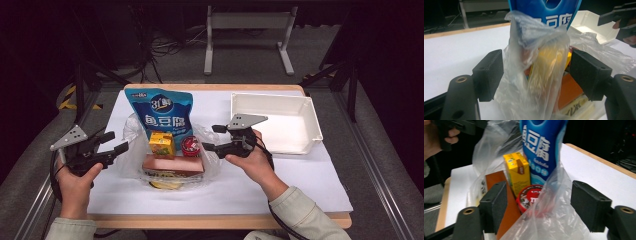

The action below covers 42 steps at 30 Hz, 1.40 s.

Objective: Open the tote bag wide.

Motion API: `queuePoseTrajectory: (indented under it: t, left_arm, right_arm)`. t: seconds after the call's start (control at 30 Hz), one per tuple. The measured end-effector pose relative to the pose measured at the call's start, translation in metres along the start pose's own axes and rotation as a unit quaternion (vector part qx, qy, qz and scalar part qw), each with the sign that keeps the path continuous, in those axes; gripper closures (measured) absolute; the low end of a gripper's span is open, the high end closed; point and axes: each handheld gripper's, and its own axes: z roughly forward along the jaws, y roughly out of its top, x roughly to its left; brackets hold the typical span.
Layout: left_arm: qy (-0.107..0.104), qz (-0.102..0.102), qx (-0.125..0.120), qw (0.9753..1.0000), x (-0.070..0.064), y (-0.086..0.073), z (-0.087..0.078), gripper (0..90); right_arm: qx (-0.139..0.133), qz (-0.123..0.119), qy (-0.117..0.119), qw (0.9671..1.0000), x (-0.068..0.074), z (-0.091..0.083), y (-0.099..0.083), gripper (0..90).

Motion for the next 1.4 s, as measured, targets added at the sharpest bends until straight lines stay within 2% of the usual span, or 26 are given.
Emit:
queuePoseTrajectory:
  t: [0.07,0.2,0.3,0.43,0.53,0.6,0.63,0.7,0.8,0.9,0.93,1.0,1.23,1.4]
  left_arm:
    - [0.009,0.003,0.001,1.0,0.001,0.006,0.003,26.1]
    - [0.006,-0.012,-0.013,0.9998,0.008,0.021,0.013,24.3]
    - [-0.003,-0.016,-0.02,0.9997,0.011,0.026,0.022,24.8]
    - [0.01,-0.002,0.001,0.9999,0.01,0.028,0.043,27.1]
    - [0.02,-0.007,0.01,0.9997,0.016,0.023,0.054,31.0]
    - [0.029,-0.006,0.014,0.9995,0.018,0.02,0.057,39.7]
    - [0.037,-0.004,0.017,0.9992,0.019,0.017,0.058,42.8]
    - [0.051,-0.001,0.028,0.9983,0.02,0.013,0.06,58.9]
    - [0.067,0.009,0.038,0.997,0.02,0.008,0.06,78.8]
    - [0.077,0.016,0.048,0.9958,0.021,0.004,0.06,86.8]
    - [0.077,0.016,0.048,0.9958,0.021,0.004,0.06,87.9]
    - [0.086,0.02,0.061,0.9942,0.023,0.0,0.061,88.7]
    - [0.103,0.023,0.099,0.9895,0.032,-0.012,0.073,89.5]
    - [0.109,0.019,0.124,0.9861,0.039,-0.02,0.084,89.7]
  right_arm:
    - [0.004,0.004,-0.004,1.0,-0.002,0.003,-0.003,29.0]
    - [0.01,0.01,-0.011,0.9998,-0.006,0.008,-0.006,26.6]
    - [0.011,0.013,-0.015,0.9997,-0.008,0.012,-0.006,26.1]
    - [0.023,0.005,-0.027,0.9994,-0.011,0.024,-0.003,26.2]
    - [0.033,0.011,-0.03,0.9989,-0.014,0.034,-0.002,26.2]
    - [0.04,0.014,-0.031,0.9986,-0.015,0.041,-0.003,27.3]
    - [0.043,0.016,-0.034,0.9984,-0.016,0.043,-0.004,28.7]
    - [0.049,0.018,-0.036,0.998,-0.017,0.048,-0.005,37.2]
    - [0.064,0.013,-0.04,0.9971,-0.018,0.052,-0.006,56.1]
    - [0.078,-0.004,-0.051,0.9956,-0.019,0.056,-0.007,77.3]
    - [0.078,-0.004,-0.051,0.9956,-0.019,0.056,-0.007,77.3]
    - [0.08,-0.009,-0.061,0.9949,-0.02,0.058,-0.008,87.1]
    - [0.097,-0.009,-0.086,0.9915,-0.024,0.063,-0.016,89.3]
    - [0.123,-0.014,-0.113,0.9858,-0.026,0.072,-0.025,89.3]
